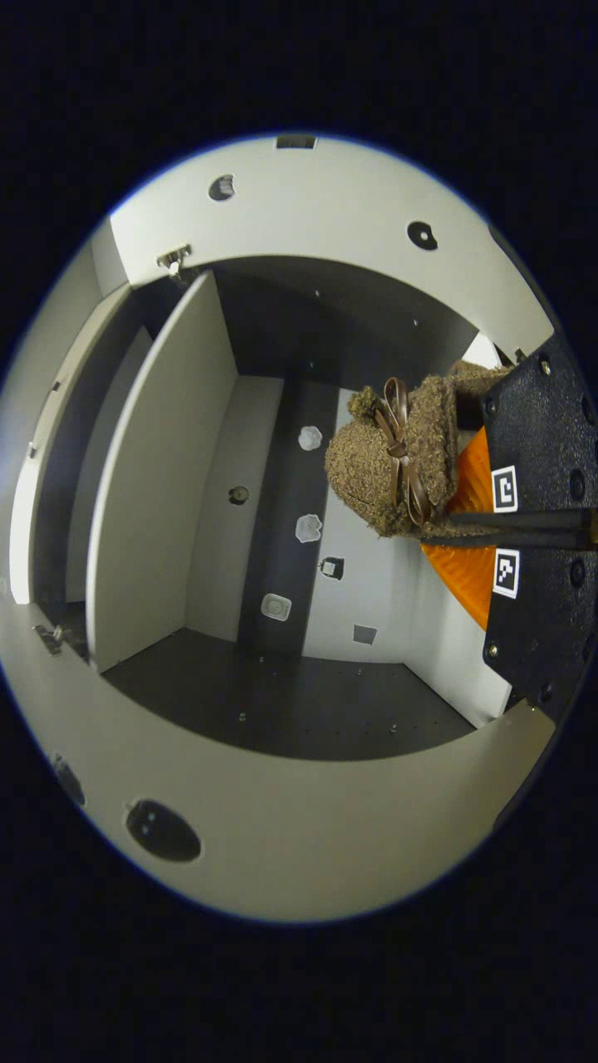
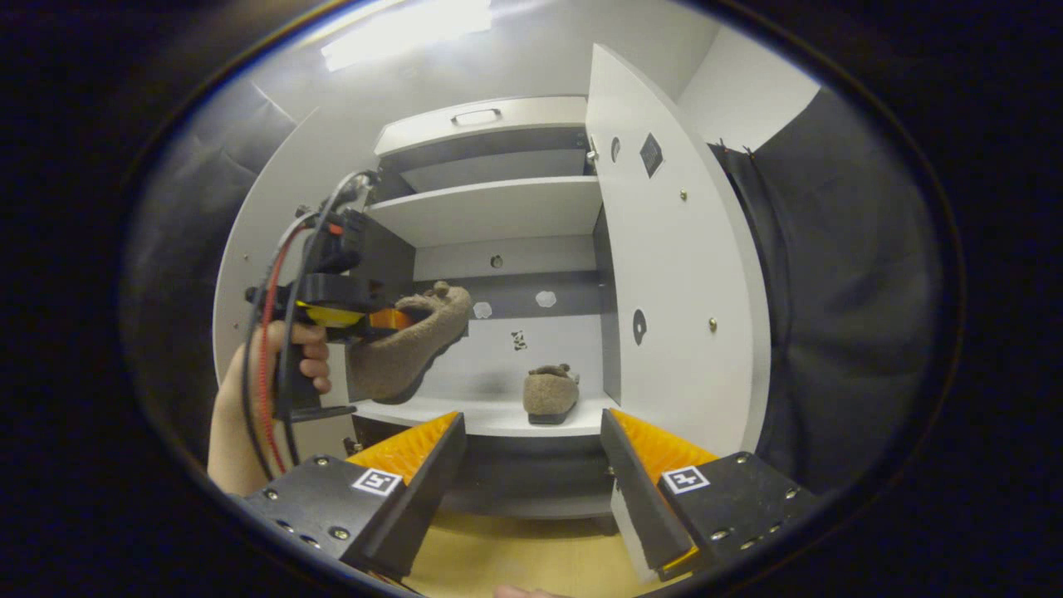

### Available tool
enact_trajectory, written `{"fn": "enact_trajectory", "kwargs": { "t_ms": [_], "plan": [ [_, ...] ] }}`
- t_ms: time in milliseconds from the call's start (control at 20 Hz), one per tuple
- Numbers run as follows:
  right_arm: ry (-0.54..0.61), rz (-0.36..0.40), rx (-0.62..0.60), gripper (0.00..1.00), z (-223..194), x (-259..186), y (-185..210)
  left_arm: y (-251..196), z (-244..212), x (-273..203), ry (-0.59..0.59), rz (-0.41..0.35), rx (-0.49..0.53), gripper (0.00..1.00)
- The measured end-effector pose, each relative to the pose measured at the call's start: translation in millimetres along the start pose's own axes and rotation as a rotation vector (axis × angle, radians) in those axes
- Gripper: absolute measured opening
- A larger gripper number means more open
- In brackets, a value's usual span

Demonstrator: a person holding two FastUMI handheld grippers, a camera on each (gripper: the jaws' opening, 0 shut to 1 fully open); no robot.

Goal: Grab one shoe with the right hand and put it into the shoe cabinet, grab the other shoe with the left hand and put it into the shoe cabinet; then close the right door with the right hand and the left door with the left hand.

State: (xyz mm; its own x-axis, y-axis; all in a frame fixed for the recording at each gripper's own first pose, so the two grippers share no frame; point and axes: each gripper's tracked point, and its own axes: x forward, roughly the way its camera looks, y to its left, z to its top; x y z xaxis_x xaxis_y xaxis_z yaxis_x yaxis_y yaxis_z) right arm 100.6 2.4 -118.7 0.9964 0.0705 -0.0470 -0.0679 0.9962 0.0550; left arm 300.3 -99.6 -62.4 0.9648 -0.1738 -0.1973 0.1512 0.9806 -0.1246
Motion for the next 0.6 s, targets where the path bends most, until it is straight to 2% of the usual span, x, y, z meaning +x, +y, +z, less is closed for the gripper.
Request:
{"fn": "enact_trajectory", "kwargs": {
  "t_ms": [300,450,600],
  "plan": [
    [0.04,0.037,0.013,0.99,-20,3,8,20,-48,74,0.158,0.053,-0.012,0.02],
    [0.041,0.088,0.002,0.99,-26,-3,22,23,-58,97,0.173,0.046,-0.061,0.02],
    [0.053,0.097,-0.033,0.98,-37,-5,27,37,-63,119,0.181,0.091,-0.048,0.02]
  ]
}}
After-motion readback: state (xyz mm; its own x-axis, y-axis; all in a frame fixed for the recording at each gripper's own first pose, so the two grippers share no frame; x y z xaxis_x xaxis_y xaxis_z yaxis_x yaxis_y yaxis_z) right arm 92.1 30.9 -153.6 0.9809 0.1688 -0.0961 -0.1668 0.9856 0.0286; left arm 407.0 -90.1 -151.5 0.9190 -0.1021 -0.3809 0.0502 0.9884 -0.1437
